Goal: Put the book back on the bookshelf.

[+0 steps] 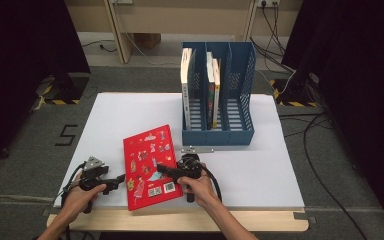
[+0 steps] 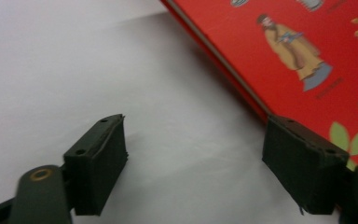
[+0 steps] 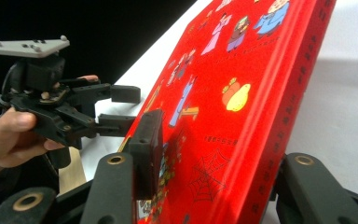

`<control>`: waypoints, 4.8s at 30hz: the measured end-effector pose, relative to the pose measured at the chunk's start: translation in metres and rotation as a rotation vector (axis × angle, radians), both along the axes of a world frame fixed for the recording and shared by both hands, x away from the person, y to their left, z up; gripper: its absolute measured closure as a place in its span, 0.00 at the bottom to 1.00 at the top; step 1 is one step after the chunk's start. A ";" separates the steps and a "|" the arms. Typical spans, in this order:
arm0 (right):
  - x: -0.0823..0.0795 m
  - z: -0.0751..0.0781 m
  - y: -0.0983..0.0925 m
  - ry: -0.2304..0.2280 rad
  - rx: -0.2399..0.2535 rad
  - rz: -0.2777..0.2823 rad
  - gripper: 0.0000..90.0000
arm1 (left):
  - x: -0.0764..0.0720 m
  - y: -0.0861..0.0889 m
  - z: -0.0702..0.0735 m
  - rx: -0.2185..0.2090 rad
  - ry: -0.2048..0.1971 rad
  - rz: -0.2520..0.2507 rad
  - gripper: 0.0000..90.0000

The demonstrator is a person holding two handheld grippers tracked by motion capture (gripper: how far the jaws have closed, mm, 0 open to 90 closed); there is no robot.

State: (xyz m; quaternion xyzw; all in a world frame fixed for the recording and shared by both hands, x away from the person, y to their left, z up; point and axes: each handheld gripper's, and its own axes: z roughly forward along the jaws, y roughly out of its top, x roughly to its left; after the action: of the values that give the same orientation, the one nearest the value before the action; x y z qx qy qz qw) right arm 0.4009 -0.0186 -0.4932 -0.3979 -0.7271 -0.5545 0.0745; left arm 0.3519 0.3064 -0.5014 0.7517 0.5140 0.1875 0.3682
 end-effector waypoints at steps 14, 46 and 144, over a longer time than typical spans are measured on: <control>-0.002 0.003 -0.001 -0.023 0.057 0.003 0.67 | 0.004 0.006 0.001 -0.006 0.007 0.034 0.19; -0.011 0.062 0.004 -0.392 0.119 0.112 0.82 | 0.027 0.013 0.038 -0.311 -0.019 0.074 0.39; -0.044 0.061 -0.049 -0.764 -0.118 0.267 0.79 | 0.017 -0.041 0.022 -0.273 -0.007 -0.040 0.21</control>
State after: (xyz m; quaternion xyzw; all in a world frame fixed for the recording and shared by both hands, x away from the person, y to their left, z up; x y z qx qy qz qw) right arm 0.3566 -0.0673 -0.4326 -0.0691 -0.7783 -0.6051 -0.1528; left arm 0.3691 0.2652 -0.4793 0.7040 0.5185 0.1109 0.4725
